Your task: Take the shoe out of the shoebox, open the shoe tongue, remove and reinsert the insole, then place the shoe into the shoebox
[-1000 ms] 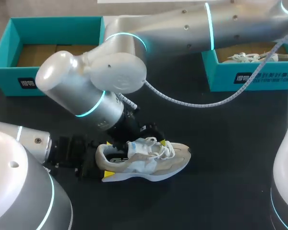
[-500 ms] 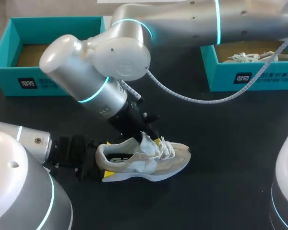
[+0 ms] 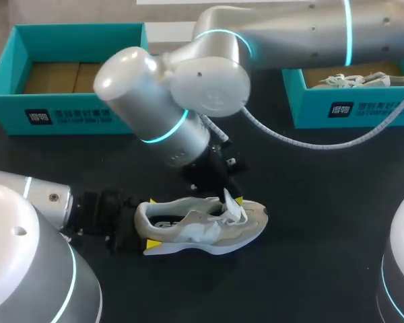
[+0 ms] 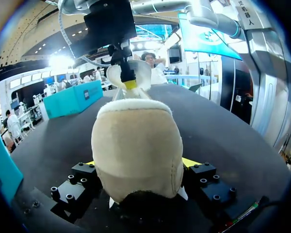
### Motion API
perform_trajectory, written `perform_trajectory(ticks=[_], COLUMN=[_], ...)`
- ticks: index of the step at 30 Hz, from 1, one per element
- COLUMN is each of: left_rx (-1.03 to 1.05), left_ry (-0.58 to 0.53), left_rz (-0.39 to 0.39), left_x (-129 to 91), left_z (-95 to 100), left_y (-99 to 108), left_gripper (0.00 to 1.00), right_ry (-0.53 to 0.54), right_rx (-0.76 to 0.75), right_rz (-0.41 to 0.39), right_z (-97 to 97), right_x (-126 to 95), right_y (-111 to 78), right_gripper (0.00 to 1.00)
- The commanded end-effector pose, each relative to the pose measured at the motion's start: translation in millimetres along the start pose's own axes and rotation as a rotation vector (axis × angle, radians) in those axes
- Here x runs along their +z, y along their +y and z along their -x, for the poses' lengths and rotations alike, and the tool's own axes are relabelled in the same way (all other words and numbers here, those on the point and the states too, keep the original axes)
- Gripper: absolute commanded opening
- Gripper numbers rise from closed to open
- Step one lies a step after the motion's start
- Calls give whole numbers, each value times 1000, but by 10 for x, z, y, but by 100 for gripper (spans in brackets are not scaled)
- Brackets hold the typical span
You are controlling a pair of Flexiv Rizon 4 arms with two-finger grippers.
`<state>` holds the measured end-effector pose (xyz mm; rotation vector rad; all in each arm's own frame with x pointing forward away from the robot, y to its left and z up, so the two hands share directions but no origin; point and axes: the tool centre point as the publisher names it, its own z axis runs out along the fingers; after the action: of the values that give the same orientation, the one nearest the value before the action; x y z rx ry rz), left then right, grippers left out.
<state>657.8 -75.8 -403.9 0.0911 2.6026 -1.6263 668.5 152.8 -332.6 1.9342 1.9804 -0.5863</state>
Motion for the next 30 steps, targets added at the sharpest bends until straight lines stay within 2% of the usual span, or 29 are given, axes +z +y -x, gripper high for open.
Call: perform_trajectory(ticks=[1, 2, 5, 10, 11, 12, 14, 19, 22, 30], left_rx=[0, 0, 0, 0, 0, 0, 0, 0, 0, 0], left_ry=[-4, -4, -4, -4, -4, -4, -4, -4, -4, -4], left_rz=[2, 2, 2, 2, 2, 2, 2, 2, 2, 2], left_x=[20, 20, 20, 20, 20, 20, 20, 20, 20, 20], left_z=[-3, -3, -3, -3, -3, -3, -3, -3, -3, -3], left_y=[21, 21, 21, 21, 21, 21, 21, 21, 21, 21], left_gripper=[0, 0, 0, 0, 0, 0, 0, 0, 0, 0], right_ry=[112, 115, 110, 71, 51, 24, -4, -40, -38, 26], right_rx=[1116, 1113, 1107, 1106, 1105, 1105, 1108, 1126, 1124, 1104], right_rz=[21, 23, 30, 45, 49, 52, 52, 41, 37, 138], right_z=[107, 111, 122, 144, 145, 142, 140, 121, 122, 211], right_x=[182, 211, 285, 337, 352, 378, 427, 573, 568, 98], right_y=[-71, -70, -65, -73, -77, -78, -75, -72, -60, 9], right_gripper=[12, 24, 39, 47, 57, 73, 98, 100, 100, 100])
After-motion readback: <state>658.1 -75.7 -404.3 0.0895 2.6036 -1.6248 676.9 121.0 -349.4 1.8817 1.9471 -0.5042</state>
